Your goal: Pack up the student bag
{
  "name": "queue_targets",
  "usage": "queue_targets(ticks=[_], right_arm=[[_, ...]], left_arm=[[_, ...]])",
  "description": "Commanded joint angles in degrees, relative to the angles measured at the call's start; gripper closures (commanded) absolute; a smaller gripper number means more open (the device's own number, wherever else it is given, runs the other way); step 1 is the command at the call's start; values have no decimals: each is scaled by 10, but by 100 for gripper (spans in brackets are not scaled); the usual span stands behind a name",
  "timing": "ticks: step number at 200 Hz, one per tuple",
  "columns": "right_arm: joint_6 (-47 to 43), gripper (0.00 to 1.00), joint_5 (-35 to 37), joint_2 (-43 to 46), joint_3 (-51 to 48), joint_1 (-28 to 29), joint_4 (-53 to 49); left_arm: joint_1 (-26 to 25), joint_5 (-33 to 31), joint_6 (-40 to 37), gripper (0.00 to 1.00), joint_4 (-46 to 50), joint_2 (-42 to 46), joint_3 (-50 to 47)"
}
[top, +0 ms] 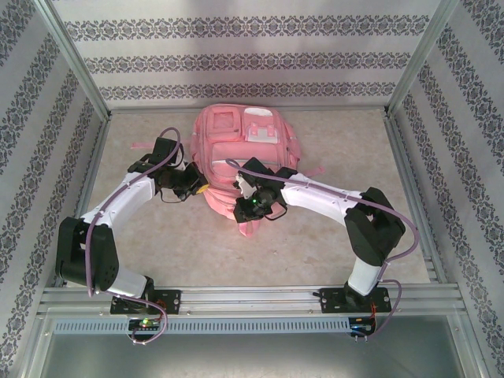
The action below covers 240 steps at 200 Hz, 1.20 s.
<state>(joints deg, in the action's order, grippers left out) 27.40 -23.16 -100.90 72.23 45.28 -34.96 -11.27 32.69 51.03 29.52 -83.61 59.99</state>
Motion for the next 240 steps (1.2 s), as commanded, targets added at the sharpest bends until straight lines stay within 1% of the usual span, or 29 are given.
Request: queue_targets(ticks=[1,30,82,115,127,139,153,163,172,185,206,221,240], right_arm=[[-1,88,14,-1,-13,7,-13],[-8,100,29,7,-22,4,-20],[-36,100,38,30,-41,-24,-43],[-35,100,-3,41,-49,-29,-17],[-26,88,-8,56,-57,-29,4],[-18,80,6,84,-74,-25,34],[0,67,72,143,-122,-8,102],[5,61,118,183,-162,10,159],[4,56,139,204,-186,24,198],[13,54,144,205,-194,32,218],[19,53,149,180,-179,47,214],[14,53,179,162,-159,67,205],[17,52,238,130,-118,91,163]], left_arm=[[-2,-8,1,100,-21,13,3],[-1,-10,-4,100,-17,9,8],[2,-19,-22,100,1,4,16],[2,-10,-14,100,-12,0,13],[2,-8,-13,100,-13,-1,13],[1,-6,-10,100,-16,0,13],[1,-4,-8,100,-17,0,14],[1,-3,-6,100,-17,0,15],[1,-3,-3,100,-17,0,16],[2,0,1,100,-21,-1,17],[1,2,3,100,-18,-5,21],[1,1,3,100,-13,-7,27],[1,0,4,100,-11,-9,30]])
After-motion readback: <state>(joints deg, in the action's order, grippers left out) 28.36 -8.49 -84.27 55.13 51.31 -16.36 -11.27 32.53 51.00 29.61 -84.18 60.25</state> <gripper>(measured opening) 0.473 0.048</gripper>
